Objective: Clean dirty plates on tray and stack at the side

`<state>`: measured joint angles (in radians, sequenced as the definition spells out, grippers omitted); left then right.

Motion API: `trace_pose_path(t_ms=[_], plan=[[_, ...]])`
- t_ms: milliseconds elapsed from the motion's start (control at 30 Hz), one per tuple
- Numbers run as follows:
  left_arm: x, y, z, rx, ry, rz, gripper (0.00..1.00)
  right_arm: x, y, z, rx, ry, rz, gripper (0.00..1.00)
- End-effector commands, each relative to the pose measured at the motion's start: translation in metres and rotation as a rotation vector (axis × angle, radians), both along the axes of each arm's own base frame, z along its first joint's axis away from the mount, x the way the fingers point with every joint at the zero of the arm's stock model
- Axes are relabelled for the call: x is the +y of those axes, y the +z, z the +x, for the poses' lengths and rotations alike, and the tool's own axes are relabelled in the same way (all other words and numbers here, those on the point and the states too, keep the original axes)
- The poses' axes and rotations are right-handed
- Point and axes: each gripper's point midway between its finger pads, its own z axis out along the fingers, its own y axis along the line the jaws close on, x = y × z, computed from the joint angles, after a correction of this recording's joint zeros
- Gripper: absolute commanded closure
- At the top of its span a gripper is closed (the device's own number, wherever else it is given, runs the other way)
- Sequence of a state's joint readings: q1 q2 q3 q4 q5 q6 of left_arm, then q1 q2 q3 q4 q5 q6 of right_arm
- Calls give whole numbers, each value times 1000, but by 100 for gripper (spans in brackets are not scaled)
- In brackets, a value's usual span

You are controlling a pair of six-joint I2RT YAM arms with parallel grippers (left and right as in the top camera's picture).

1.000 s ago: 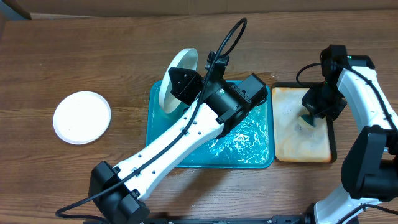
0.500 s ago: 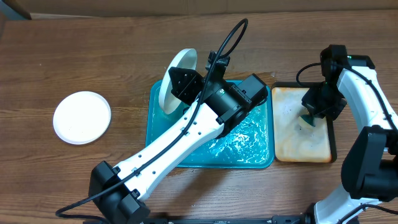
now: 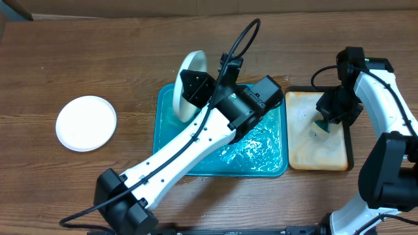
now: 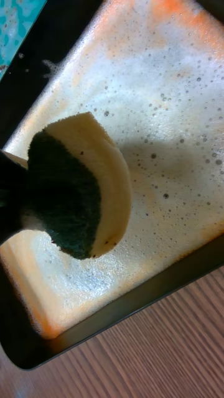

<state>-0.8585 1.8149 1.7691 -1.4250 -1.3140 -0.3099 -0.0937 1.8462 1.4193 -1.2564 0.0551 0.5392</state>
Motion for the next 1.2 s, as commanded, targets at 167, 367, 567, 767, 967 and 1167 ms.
trace_pose_path(t_ms=[167,367,567,767,967,1167], plan=[[-11,5,5,-22,-19,70,96,1,3,0,-8,-3,4,96],[-12,-5,6,-13,-10,18,96,1,3,1,-11,-3,4,96],[-17,-47,0,134,25,-213,96,1,3,1,-12,-3,4,96],[-35,-106,-11,361,154,-675,96,1,3,1,-13,-4,4,96],[-61,-124,8,527,148,-1055,96,1,3,0,-9,-3,4,96],[-20,-124,39,498,251,-1219,95,1,3,-2,-1,20,6,96]])
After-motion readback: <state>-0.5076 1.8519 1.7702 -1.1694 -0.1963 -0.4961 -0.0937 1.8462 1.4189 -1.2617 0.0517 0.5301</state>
